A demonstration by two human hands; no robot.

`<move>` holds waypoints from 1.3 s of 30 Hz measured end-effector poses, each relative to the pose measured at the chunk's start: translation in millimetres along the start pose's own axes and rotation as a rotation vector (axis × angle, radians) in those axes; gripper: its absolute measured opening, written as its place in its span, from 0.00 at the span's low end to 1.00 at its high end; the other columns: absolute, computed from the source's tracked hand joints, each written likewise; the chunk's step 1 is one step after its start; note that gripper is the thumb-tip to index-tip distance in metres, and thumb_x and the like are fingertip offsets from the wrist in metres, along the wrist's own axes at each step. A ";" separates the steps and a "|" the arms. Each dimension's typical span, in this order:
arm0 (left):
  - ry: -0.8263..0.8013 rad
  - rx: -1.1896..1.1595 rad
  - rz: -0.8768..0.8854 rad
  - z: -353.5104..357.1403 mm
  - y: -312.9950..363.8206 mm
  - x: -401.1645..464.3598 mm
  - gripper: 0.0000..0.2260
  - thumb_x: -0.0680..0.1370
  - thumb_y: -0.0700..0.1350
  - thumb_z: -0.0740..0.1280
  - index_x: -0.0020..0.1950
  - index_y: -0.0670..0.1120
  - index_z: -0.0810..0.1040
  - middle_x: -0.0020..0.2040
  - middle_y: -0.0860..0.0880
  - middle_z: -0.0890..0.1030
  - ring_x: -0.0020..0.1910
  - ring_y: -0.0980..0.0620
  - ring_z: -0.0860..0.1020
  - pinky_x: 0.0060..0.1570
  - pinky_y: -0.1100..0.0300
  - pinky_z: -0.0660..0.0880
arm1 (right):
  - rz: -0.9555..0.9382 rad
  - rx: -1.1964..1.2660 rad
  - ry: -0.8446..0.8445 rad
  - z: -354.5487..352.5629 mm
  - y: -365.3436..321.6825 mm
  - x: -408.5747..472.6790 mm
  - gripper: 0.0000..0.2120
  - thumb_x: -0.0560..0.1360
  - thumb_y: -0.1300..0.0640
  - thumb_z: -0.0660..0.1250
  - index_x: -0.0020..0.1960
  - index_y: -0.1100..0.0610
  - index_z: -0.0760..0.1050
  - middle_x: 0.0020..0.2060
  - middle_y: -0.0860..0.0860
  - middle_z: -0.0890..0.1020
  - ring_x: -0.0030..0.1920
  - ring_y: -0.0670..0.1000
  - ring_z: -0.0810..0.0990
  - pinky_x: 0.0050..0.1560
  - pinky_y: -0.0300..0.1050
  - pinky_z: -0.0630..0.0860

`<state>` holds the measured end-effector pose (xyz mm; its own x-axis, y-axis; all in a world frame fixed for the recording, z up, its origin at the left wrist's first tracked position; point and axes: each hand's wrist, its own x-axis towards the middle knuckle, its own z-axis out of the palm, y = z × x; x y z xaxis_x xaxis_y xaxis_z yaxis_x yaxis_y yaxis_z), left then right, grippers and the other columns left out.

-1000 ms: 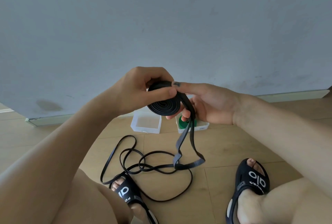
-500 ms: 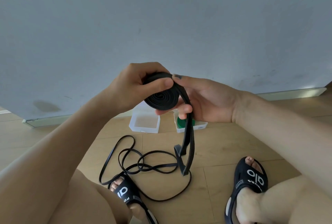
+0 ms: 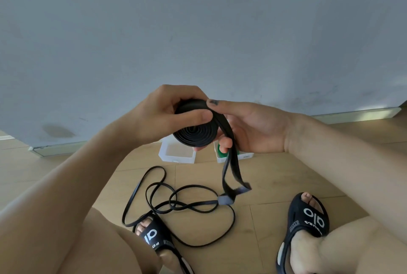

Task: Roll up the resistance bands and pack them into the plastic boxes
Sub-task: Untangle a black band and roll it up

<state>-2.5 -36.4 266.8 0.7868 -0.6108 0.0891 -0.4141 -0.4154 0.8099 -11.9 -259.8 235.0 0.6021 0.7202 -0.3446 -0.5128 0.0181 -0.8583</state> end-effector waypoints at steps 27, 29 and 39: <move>0.011 0.094 -0.042 3.3 -1.2 -0.8 0.04 0.78 0.50 0.72 0.51 0.51 0.83 0.42 0.54 0.83 0.42 0.56 0.80 0.41 0.68 0.74 | 0.026 0.018 0.052 1.2 7.1 5.3 0.26 0.79 0.41 0.68 0.72 0.53 0.74 0.50 0.55 0.83 0.37 0.53 0.76 0.44 0.45 0.72; 0.061 0.031 -0.034 7.0 2.3 -0.8 0.05 0.78 0.51 0.71 0.51 0.52 0.83 0.43 0.55 0.84 0.42 0.59 0.80 0.42 0.71 0.73 | -0.005 0.050 -0.064 -1.1 6.8 5.4 0.28 0.81 0.42 0.66 0.76 0.54 0.70 0.59 0.63 0.82 0.43 0.60 0.71 0.45 0.46 0.71; -0.068 0.232 -0.085 11.3 3.0 1.7 0.04 0.77 0.48 0.74 0.50 0.50 0.83 0.42 0.51 0.84 0.45 0.50 0.82 0.48 0.49 0.78 | 0.086 -0.284 0.175 2.4 16.2 13.5 0.39 0.69 0.28 0.71 0.66 0.58 0.80 0.51 0.56 0.80 0.47 0.56 0.71 0.36 0.42 0.69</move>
<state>-7.5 -46.3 262.9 0.7942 -0.6073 -0.0192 -0.4477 -0.6062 0.6573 -13.6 -248.1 217.4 0.6727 0.5801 -0.4594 -0.3902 -0.2494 -0.8863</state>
